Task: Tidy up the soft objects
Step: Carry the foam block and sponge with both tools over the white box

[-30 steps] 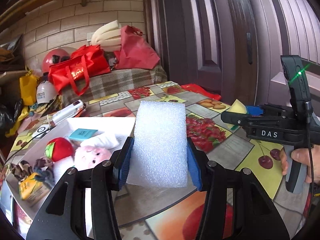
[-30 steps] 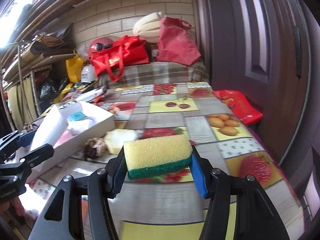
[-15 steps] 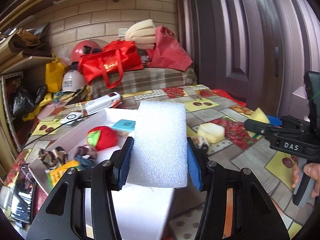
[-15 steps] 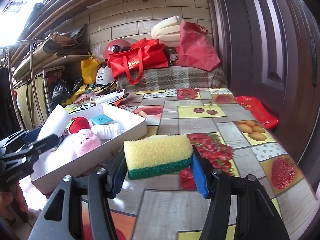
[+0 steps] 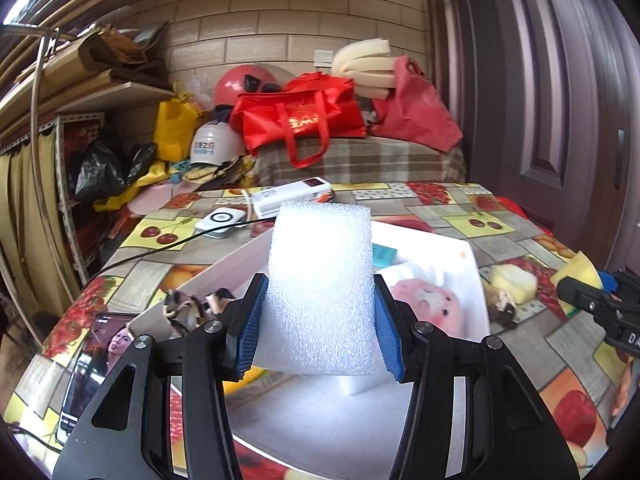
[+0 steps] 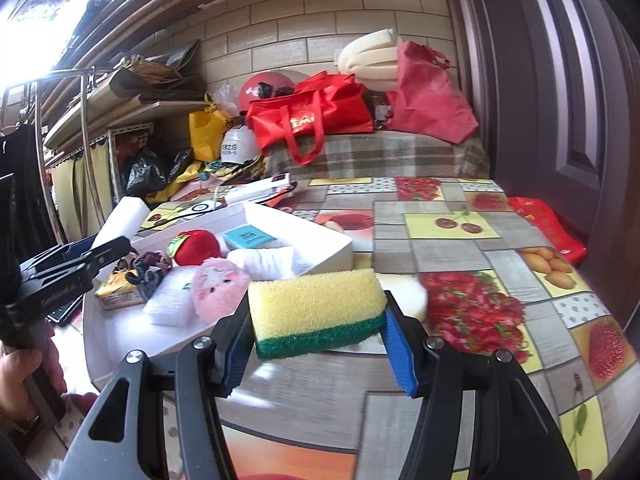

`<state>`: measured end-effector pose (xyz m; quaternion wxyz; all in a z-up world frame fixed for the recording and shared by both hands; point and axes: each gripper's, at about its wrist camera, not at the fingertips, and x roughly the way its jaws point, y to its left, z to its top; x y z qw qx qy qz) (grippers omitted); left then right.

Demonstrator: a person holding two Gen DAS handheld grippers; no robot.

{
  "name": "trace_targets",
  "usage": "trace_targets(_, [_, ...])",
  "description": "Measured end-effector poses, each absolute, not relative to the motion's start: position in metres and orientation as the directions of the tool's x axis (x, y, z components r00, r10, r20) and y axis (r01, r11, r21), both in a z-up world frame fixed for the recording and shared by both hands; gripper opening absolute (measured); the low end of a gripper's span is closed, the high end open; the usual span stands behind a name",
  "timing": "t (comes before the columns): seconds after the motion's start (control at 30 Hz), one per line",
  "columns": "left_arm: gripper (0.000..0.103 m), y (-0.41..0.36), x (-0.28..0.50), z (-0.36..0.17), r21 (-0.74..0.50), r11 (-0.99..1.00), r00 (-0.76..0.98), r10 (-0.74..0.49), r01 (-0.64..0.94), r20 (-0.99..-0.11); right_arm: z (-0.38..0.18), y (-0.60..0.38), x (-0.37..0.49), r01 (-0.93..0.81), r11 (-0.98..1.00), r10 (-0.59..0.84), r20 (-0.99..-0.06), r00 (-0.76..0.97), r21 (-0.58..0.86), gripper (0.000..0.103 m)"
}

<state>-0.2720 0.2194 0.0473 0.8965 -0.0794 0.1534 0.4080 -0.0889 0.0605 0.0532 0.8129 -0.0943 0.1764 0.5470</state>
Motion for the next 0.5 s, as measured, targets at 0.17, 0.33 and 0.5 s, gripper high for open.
trace_targets(0.17, [0.050, 0.236, -0.279, 0.046, -0.036, 0.624, 0.595, 0.724, -0.781, -0.349, 0.052, 0.075, -0.096, -0.931, 0.363, 0.859, -0.402, 0.317, 0.041, 0.060])
trace_targets(0.33, [0.050, 0.243, -0.280, 0.046, -0.045, 0.613, 0.587, 0.728, -0.789, -0.354, 0.050, 0.090, -0.096, -0.932, 0.356, 0.859, -0.419, 0.295, 0.073, 0.060])
trace_targets(0.5, [0.050, 0.251, -0.278, 0.047, -0.049, 0.603, 0.578, 0.733, -0.796, -0.359, 0.048, 0.106, -0.097, -0.928, 0.355, 0.861, -0.428, 0.276, 0.116, 0.060])
